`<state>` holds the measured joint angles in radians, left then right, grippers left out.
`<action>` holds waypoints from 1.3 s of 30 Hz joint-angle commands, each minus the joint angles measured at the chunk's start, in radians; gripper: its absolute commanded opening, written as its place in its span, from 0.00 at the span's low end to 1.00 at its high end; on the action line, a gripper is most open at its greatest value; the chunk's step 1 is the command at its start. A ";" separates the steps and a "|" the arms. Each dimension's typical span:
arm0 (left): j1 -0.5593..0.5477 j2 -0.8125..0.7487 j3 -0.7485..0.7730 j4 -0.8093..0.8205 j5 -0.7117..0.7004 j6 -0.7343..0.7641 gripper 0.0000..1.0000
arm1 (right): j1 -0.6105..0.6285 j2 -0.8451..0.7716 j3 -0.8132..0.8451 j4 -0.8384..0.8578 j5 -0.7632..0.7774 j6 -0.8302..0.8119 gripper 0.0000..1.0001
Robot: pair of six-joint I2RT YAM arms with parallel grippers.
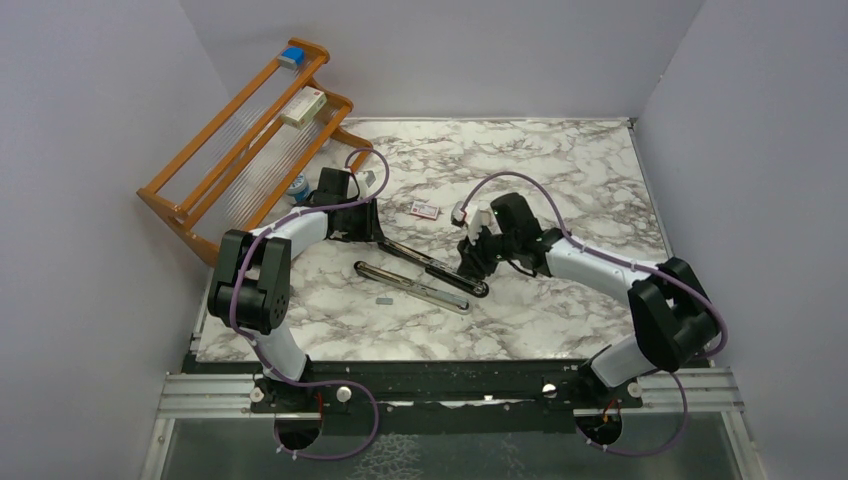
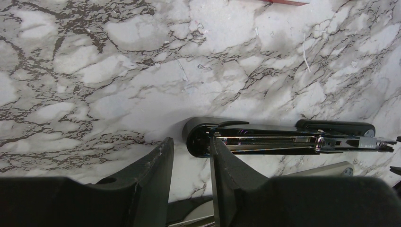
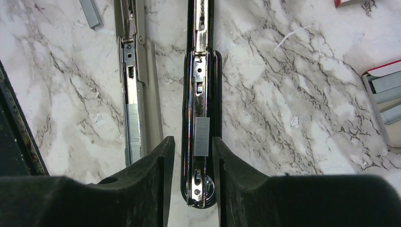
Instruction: Load the staples into the stapler
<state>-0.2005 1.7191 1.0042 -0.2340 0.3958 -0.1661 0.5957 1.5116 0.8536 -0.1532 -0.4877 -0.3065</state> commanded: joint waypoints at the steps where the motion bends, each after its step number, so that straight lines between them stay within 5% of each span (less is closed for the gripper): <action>1: 0.002 0.025 0.013 -0.035 -0.050 0.026 0.36 | 0.005 -0.012 -0.017 0.092 0.006 0.079 0.38; 22: 0.002 0.031 0.013 -0.037 -0.042 0.025 0.36 | 0.006 0.156 0.082 0.157 0.039 0.157 0.38; 39: 0.001 0.034 0.015 -0.038 -0.040 0.025 0.36 | 0.006 0.230 0.166 0.033 0.016 0.108 0.38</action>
<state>-0.2005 1.7214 1.0061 -0.2348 0.3965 -0.1665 0.5957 1.7195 0.9829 -0.0795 -0.4500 -0.1734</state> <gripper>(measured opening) 0.365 0.382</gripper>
